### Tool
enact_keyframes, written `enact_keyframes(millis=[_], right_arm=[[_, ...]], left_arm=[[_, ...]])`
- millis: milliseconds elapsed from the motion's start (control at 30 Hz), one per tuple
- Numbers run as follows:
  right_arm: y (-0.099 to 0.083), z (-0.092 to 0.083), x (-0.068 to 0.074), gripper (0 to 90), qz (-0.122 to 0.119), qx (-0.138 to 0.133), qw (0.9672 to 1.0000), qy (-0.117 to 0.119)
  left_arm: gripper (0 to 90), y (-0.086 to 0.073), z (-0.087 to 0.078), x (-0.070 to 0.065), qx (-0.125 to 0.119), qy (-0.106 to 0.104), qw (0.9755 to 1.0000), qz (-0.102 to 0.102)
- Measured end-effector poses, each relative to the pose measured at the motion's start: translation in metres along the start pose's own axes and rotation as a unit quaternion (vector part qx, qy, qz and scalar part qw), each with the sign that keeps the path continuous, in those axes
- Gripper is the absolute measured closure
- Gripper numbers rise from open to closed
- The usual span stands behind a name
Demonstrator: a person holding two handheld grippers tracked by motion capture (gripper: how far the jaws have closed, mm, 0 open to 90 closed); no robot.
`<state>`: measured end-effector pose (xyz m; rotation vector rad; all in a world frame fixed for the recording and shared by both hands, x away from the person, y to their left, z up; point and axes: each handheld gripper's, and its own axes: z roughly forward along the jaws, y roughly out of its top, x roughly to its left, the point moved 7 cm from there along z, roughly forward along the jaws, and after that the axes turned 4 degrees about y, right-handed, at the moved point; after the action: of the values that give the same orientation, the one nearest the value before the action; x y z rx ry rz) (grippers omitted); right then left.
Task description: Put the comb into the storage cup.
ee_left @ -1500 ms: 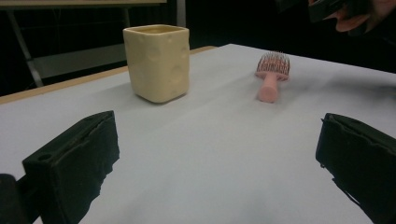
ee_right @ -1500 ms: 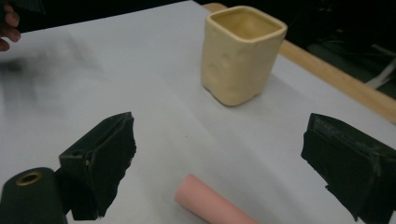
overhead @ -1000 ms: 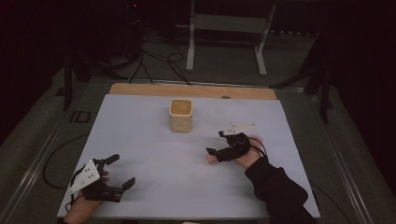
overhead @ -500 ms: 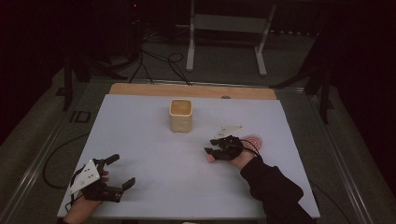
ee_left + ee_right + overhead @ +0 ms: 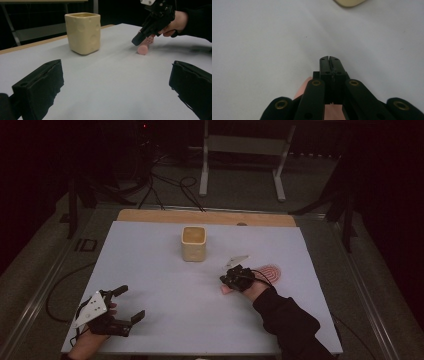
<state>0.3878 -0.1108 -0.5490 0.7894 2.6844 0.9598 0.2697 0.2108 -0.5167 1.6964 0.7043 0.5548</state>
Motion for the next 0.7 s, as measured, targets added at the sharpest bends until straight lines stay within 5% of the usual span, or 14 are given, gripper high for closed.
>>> enact_keyframes(millis=[700], right_arm=[[-0.014, -0.003, 0.009, 90.0, -0.008, 0.037, 0.9993, 0.007]], left_arm=[[0.0, 0.000, 0.000, 0.000, 0.000, -0.001, 1.0000, -0.001]])
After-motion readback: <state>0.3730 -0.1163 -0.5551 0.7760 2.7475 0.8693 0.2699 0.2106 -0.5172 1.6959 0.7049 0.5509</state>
